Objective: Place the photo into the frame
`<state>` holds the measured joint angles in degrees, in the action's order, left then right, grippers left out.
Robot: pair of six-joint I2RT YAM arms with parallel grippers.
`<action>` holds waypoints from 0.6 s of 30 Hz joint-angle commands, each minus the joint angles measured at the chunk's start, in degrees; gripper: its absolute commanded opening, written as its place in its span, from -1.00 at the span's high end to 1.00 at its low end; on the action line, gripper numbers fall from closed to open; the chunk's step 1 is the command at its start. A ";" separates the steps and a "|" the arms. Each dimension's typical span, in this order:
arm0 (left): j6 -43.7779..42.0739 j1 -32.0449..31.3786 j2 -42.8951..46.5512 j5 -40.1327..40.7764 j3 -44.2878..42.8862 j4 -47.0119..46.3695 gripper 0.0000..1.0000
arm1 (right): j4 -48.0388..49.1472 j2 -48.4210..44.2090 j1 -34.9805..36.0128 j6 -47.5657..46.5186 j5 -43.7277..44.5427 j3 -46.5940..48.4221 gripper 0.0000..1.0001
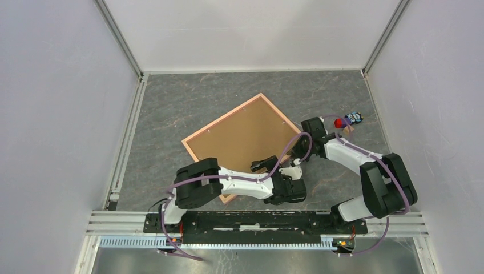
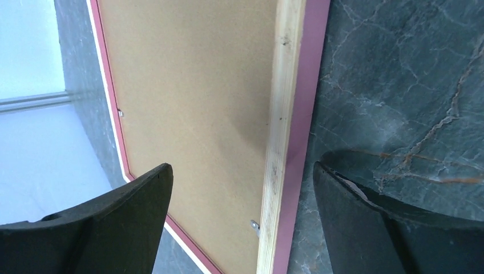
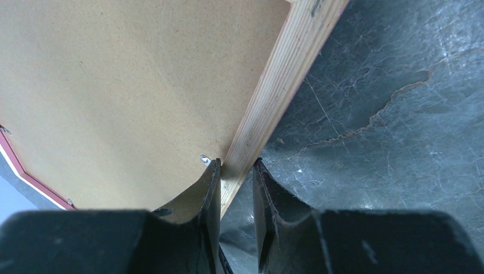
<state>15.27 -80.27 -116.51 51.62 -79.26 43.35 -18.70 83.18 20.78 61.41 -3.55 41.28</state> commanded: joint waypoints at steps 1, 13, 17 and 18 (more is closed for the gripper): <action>-4.81 -1.33 -2.66 3.97 -0.19 0.22 -0.92 | 1.27 -3.59 0.25 -1.09 -2.55 4.41 1.00; -5.33 -1.42 -7.56 10.44 -0.84 3.54 -0.67 | -2.59 -4.51 0.30 -0.42 -1.38 6.46 1.00; -4.41 -1.46 -7.94 13.55 -1.49 6.27 -0.33 | -2.82 -4.49 0.27 -0.50 -1.23 6.28 1.00; -4.45 -1.42 -7.91 14.07 -1.47 6.71 -0.19 | -2.71 -4.51 0.32 -0.58 -1.24 6.40 1.00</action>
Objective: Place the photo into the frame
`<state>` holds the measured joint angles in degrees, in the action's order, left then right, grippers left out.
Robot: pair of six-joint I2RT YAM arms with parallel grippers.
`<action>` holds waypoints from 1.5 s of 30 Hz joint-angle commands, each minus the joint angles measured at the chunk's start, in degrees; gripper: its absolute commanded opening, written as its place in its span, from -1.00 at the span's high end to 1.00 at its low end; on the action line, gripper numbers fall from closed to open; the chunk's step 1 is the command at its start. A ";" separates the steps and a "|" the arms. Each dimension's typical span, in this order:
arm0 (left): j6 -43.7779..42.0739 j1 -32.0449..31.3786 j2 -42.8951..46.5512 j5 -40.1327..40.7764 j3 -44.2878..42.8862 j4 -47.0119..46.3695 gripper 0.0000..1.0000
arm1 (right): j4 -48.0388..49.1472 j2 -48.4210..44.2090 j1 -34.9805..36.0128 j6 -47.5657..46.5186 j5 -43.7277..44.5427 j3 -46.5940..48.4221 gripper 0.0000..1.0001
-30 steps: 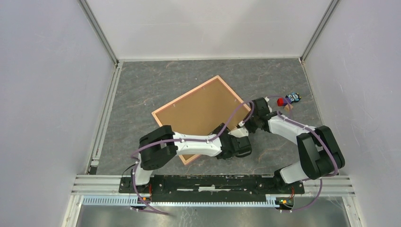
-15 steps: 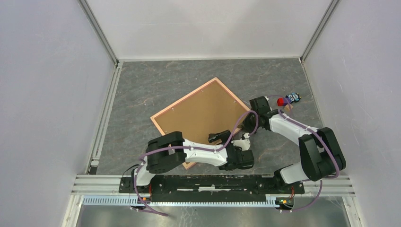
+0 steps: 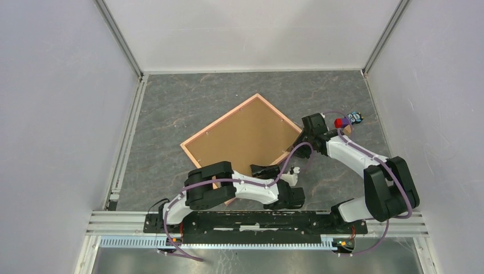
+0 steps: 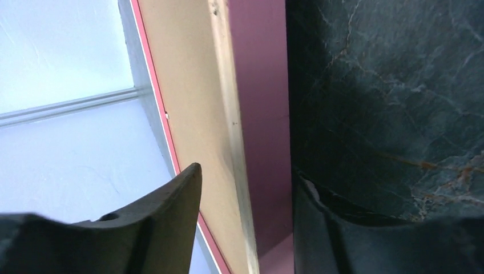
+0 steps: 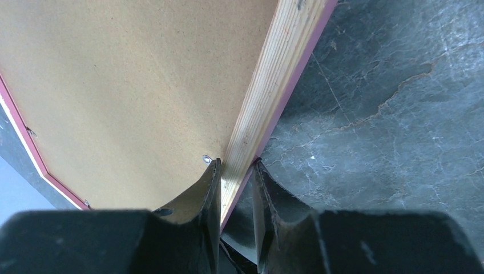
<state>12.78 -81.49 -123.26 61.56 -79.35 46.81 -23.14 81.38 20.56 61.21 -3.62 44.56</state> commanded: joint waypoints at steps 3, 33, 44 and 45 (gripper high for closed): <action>-1.76 -0.45 -0.17 4.97 -1.46 5.60 0.17 | 3.24 -3.04 0.54 -1.20 -0.87 3.16 1.00; 0.46 2.52 23.09 2.93 -16.61 26.86 0.96 | 12.77 -2.74 -12.30 -54.84 23.01 21.73 -0.96; -5.40 12.40 35.39 -17.24 -24.64 16.21 0.96 | 25.29 -4.83 -13.47 -57.58 17.76 8.55 -0.96; -4.99 14.22 36.22 -19.07 -25.76 15.97 0.96 | 25.63 -5.04 -13.45 -57.60 17.11 7.91 -0.96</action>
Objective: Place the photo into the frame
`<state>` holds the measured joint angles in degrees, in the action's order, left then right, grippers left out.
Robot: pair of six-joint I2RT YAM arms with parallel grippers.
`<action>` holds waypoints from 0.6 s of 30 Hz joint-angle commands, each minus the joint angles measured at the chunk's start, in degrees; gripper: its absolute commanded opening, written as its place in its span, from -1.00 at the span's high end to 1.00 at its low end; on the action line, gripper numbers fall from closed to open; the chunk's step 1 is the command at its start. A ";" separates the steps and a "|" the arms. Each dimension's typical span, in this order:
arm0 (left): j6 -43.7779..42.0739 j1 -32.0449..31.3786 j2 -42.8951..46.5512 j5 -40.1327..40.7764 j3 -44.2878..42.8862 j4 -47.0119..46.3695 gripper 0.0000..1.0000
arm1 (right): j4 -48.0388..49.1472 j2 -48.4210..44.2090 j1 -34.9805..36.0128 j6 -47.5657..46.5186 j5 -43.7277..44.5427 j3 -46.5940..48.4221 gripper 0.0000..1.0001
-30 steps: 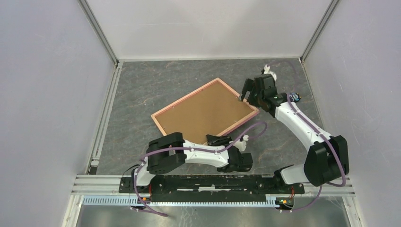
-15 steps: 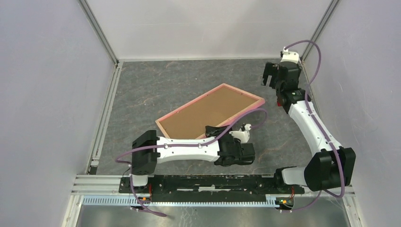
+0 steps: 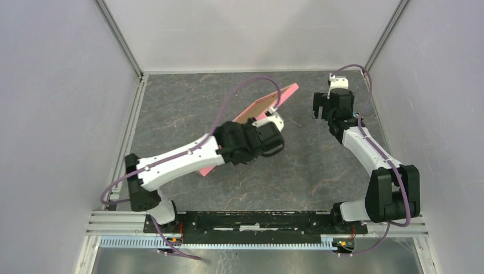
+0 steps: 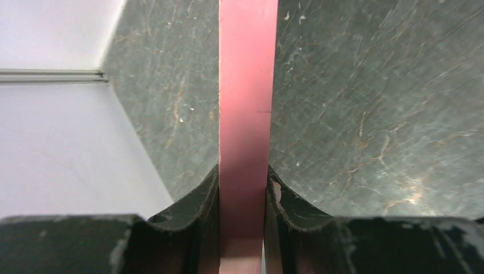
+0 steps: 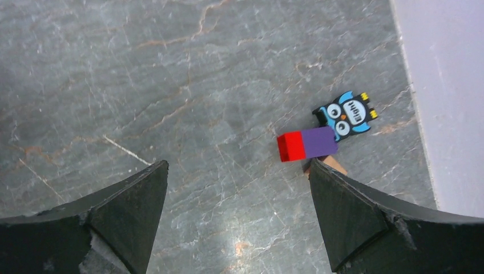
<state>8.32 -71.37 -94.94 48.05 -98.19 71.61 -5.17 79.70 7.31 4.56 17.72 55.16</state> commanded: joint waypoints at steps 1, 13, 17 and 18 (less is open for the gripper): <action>0.14 6.13 8.94 -7.89 -8.08 -8.83 0.95 | 7.63 -3.45 -0.20 -1.08 -4.16 -3.06 -0.96; 18.45 35.07 19.51 -42.75 -2.92 -17.97 0.96 | 7.19 -4.71 -0.24 1.20 1.32 -6.19 -0.96; 26.58 44.03 24.75 -56.87 9.88 -30.09 0.96 | 8.01 -5.99 -0.19 1.92 -0.11 -7.03 -0.96; 28.15 45.64 25.88 -59.71 12.53 -32.21 0.96 | 8.13 -6.04 -0.20 1.95 -0.47 -7.16 -0.96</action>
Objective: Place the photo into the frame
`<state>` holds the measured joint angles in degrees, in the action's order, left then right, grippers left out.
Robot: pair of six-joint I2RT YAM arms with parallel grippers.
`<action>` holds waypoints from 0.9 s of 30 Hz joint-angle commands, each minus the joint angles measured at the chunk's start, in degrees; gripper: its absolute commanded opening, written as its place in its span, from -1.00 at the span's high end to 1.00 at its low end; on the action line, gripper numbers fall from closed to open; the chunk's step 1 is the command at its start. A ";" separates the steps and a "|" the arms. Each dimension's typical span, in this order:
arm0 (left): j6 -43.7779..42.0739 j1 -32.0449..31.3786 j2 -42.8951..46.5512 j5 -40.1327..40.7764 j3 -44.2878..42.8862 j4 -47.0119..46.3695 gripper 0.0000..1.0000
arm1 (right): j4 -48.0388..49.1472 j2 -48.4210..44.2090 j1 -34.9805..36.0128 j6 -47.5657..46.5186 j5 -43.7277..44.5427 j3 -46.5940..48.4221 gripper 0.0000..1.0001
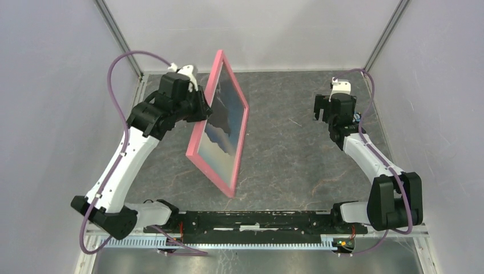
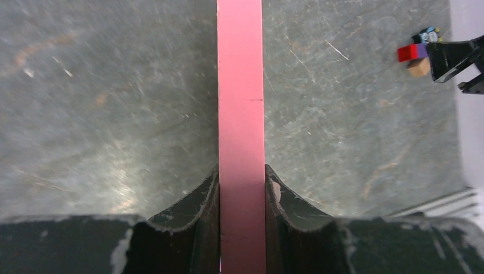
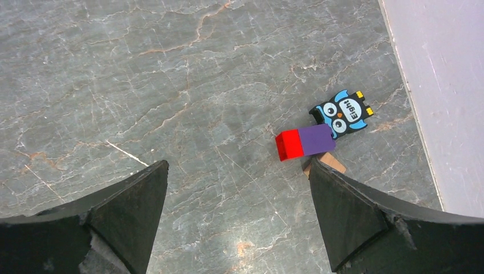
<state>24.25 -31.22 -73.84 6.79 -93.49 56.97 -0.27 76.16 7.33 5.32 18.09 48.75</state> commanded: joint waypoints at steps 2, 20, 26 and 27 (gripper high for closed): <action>15.06 7.79 5.98 -21.80 12.16 -21.01 0.95 | 3.33 -2.46 -0.21 1.31 -0.97 -0.85 -0.96; 33.52 8.58 4.43 -30.69 51.75 -57.99 0.95 | 3.17 -1.17 -0.21 1.90 -1.13 -0.76 -0.97; 34.52 5.84 -6.29 -34.63 55.04 -68.84 0.95 | 2.82 -1.99 -0.23 2.06 -1.66 -0.85 -0.96; 34.96 4.52 -8.33 -34.50 55.14 -70.52 0.95 | 2.90 -2.24 -0.23 1.94 -1.91 -1.00 -0.96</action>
<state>56.51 -22.94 -75.53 -24.64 -39.72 -6.07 0.62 75.40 7.33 6.81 16.84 48.25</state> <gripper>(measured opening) 0.335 0.982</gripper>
